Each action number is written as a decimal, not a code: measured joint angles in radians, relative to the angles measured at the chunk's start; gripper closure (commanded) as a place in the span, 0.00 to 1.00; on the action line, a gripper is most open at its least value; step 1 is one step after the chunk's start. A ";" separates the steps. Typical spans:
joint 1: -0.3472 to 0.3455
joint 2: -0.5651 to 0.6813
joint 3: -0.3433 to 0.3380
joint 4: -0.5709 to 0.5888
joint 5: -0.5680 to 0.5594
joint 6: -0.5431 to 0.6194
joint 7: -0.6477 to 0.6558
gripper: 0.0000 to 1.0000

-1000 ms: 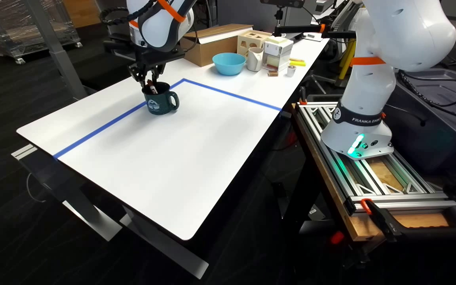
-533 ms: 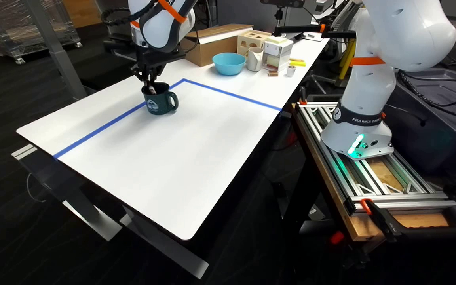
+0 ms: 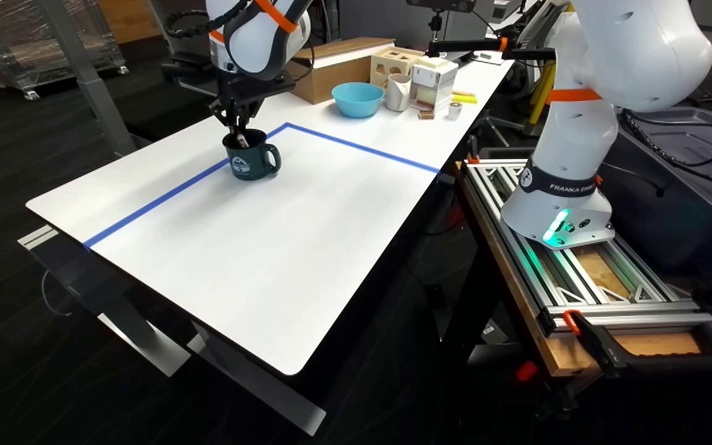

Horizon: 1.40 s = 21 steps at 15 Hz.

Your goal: Remove the marker from the cup and put it on the table inside the blue border

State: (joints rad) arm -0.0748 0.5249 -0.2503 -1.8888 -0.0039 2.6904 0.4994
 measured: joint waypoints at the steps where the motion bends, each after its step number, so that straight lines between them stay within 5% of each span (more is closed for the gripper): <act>1: 0.008 -0.018 -0.012 -0.021 -0.005 0.000 0.001 0.95; 13: 0.092 -0.220 -0.121 -0.173 -0.169 0.010 0.119 0.95; 21: 0.099 -0.353 -0.154 -0.277 -0.394 0.026 0.342 0.95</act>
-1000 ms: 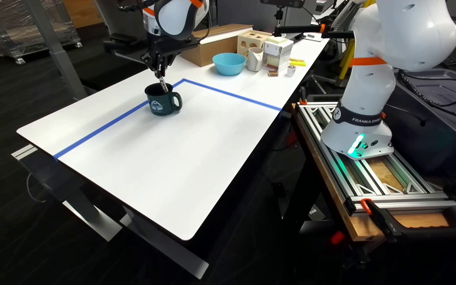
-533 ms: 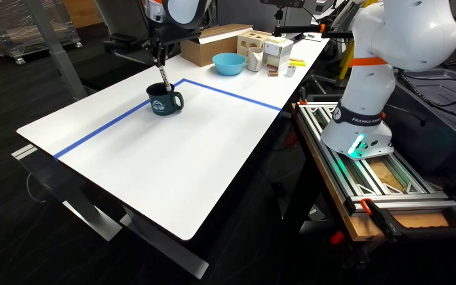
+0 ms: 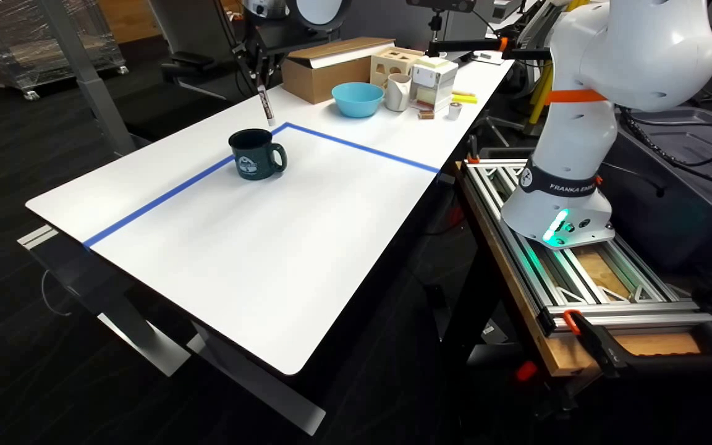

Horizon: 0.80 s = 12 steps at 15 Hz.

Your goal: Remove the marker from the cup and put it on the table inside the blue border

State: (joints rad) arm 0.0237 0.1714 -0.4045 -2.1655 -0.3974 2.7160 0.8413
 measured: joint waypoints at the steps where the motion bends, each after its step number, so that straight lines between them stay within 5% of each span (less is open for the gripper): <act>1: -0.004 -0.014 0.001 -0.016 -0.016 -0.003 0.021 0.95; 7: -0.068 -0.015 0.057 -0.088 0.015 -0.022 0.029 0.95; 12: -0.120 0.054 0.098 -0.095 0.163 -0.025 -0.052 0.95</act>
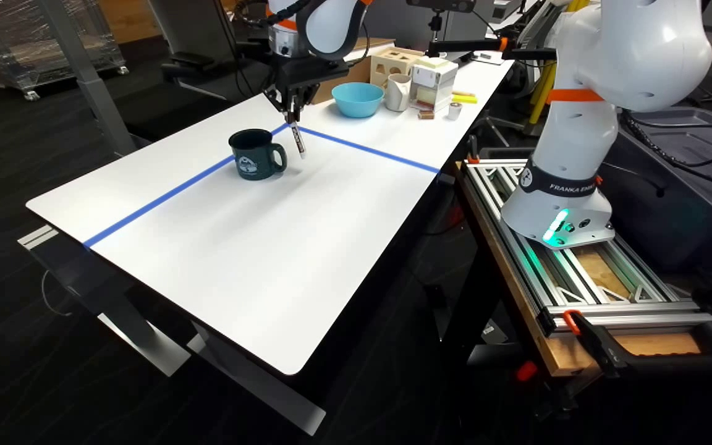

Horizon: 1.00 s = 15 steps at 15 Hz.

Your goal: Remove the marker from the cup and put it on the table inside the blue border

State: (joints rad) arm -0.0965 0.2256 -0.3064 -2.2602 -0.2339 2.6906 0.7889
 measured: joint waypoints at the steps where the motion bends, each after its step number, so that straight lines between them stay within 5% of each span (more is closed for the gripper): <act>1: -0.008 0.017 0.006 0.004 0.031 0.000 -0.021 0.95; 9: -0.067 0.150 0.046 0.085 0.254 0.003 -0.202 0.95; 10: -0.074 0.166 0.052 0.098 0.280 0.003 -0.225 0.78; 11: -0.082 0.183 0.058 0.112 0.306 0.003 -0.246 0.74; 12: -0.089 0.199 0.064 0.126 0.330 0.003 -0.266 0.53; 15: -0.104 0.245 0.078 0.161 0.382 0.003 -0.308 0.36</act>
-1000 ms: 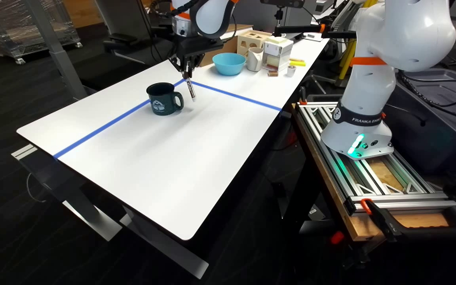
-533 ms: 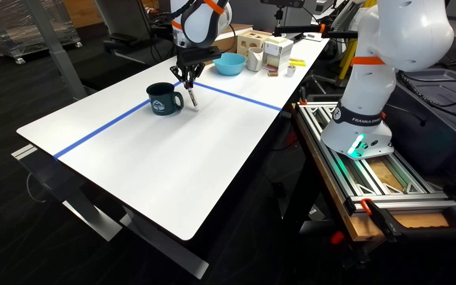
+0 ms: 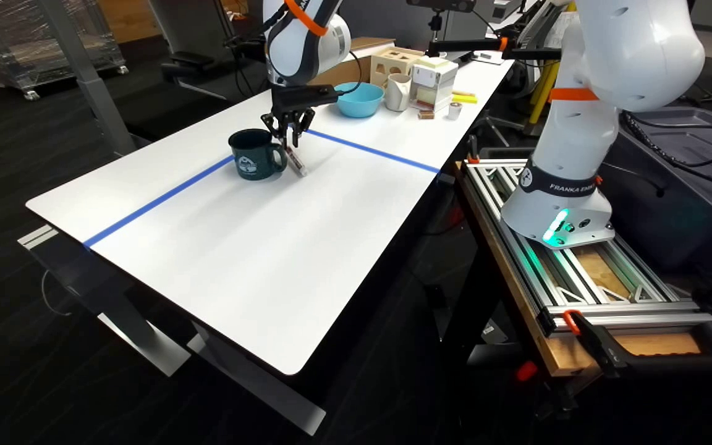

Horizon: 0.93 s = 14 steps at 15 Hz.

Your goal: Remove the marker from the cup and put it on the table inside the blue border

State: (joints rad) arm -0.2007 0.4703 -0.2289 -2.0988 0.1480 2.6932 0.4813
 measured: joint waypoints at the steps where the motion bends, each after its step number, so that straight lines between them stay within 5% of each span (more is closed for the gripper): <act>1: -0.002 0.010 0.000 0.008 0.007 0.000 -0.006 0.29; 5: -0.003 0.021 -0.004 0.019 0.015 0.000 -0.011 0.01; 14: 0.064 -0.046 -0.100 -0.010 -0.015 0.000 0.027 0.00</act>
State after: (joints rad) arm -0.1366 0.4238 -0.3288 -2.1091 0.1334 2.6931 0.5083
